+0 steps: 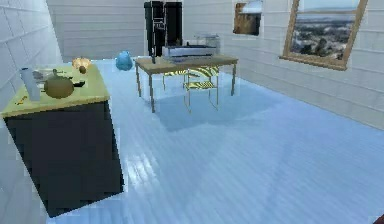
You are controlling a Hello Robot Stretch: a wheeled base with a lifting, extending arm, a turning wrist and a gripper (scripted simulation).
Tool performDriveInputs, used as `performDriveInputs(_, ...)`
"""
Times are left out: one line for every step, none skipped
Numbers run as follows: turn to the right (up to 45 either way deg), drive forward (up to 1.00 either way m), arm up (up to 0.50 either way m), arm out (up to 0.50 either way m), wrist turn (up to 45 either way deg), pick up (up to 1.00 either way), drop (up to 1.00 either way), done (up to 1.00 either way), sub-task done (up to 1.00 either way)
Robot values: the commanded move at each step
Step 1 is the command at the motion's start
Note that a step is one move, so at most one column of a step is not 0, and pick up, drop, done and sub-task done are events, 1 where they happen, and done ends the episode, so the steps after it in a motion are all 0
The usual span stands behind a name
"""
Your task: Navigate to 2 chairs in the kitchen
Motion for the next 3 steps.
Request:
performDriveInputs(0.0,1.00,0.00,0.00,0.0,0.00,0.00,0.00,0.00)
performDriveInputs(0.0,1.00,0.00,0.00,0.0,0.00,0.00,0.00,0.00)
performDriveInputs(-24.0,0.00,0.00,0.00,0.0,0.00,0.00,0.00,0.00)
